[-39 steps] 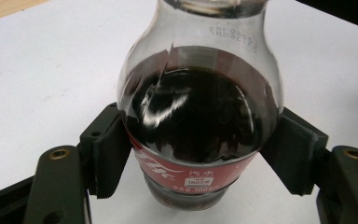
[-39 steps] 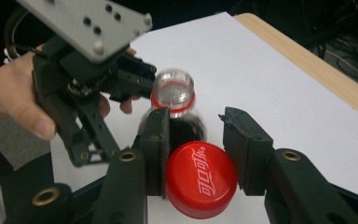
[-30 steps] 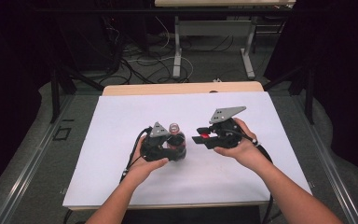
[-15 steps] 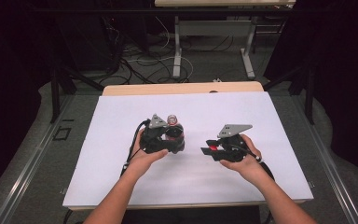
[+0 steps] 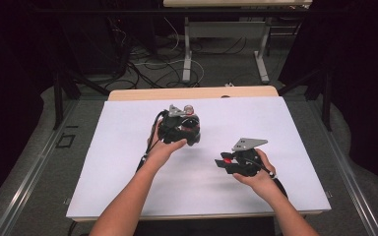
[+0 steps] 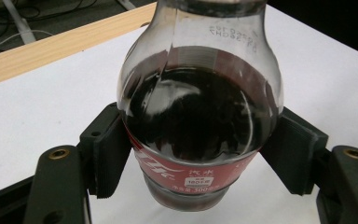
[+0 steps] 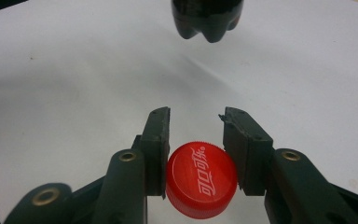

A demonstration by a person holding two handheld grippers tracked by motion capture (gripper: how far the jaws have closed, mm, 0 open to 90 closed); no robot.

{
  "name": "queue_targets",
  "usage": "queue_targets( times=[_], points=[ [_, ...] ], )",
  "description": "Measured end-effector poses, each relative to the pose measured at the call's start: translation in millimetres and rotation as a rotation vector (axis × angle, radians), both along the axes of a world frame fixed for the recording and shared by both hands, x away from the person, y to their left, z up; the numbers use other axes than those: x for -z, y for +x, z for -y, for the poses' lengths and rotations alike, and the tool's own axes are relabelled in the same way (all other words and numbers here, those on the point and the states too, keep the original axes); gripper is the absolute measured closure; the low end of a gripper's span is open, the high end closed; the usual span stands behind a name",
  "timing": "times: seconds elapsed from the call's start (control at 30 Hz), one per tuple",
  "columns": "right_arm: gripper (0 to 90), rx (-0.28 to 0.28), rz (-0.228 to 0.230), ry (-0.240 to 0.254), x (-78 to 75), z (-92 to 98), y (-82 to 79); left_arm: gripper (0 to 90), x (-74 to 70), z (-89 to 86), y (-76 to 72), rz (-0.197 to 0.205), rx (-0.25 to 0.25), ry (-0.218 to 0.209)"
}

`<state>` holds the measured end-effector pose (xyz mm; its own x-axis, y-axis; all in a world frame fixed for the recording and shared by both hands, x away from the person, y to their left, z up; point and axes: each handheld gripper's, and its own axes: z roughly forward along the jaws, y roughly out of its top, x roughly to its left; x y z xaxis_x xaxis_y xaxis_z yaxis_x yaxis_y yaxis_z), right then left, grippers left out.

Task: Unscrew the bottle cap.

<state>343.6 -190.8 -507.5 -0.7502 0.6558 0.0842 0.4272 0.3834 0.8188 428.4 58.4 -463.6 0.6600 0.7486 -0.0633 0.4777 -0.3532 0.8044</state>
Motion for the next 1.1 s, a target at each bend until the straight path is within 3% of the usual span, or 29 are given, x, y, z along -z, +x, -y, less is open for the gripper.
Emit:
queue_targets(
  times=[0.1, 0.27, 0.43, 0.47, 0.6, 0.67, 0.83, 0.9, 0.97, 1.1],
  points=[
    [61.6, -0.001, 0.006, 0.001, 2.4, 0.4, 0.2, 30.2, 8.5, 7.4, 8.0, 0.001, -0.022, -0.012],
    [61.6, 0.012, 0.012, 0.005, 4.5, 1.9, 0.2, 30.1, 21.3, 15.6, 19.1, 0.009, -0.032, 0.004],
    [61.6, 0.008, -0.015, -0.002, 6.5, 2.9, -0.5, 30.1, 32.4, 22.9, 26.2, 0.006, -0.053, 0.002],
    [61.6, 0.015, 0.0, 0.022, 8.9, 1.7, -0.3, 30.1, 33.4, 24.0, 27.2, 0.01, -0.05, 0.008],
    [61.6, 0.016, -0.005, 0.009, 10.2, 1.7, -0.6, 30.0, 38.6, 27.8, 29.8, 0.023, -0.059, 0.019],
    [61.6, 0.018, -0.002, 0.007, 10.5, 2.3, -0.4, 30.0, 40.5, 28.6, 30.3, 0.004, -0.057, 0.025],
    [61.6, 0.01, -0.017, -0.008, 10.0, 3.4, -0.7, 29.8, 47.1, 27.8, 29.5, 0.001, -0.052, 0.043],
    [61.6, 0.019, -0.002, 0.014, 12.3, 2.2, -0.7, 29.8, 47.5, 28.1, 28.9, 0.003, -0.053, 0.04],
    [61.6, 0.015, -0.008, 0.003, 12.4, 2.5, -0.8, 29.5, 47.7, 28.0, 28.8, 0.01, -0.047, 0.053],
    [61.6, 0.014, -0.013, 0.002, 12.6, 2.3, -1.1, 29.1, 49.6, 27.9, 27.3, 0.009, -0.052, 0.036]
  ],
)
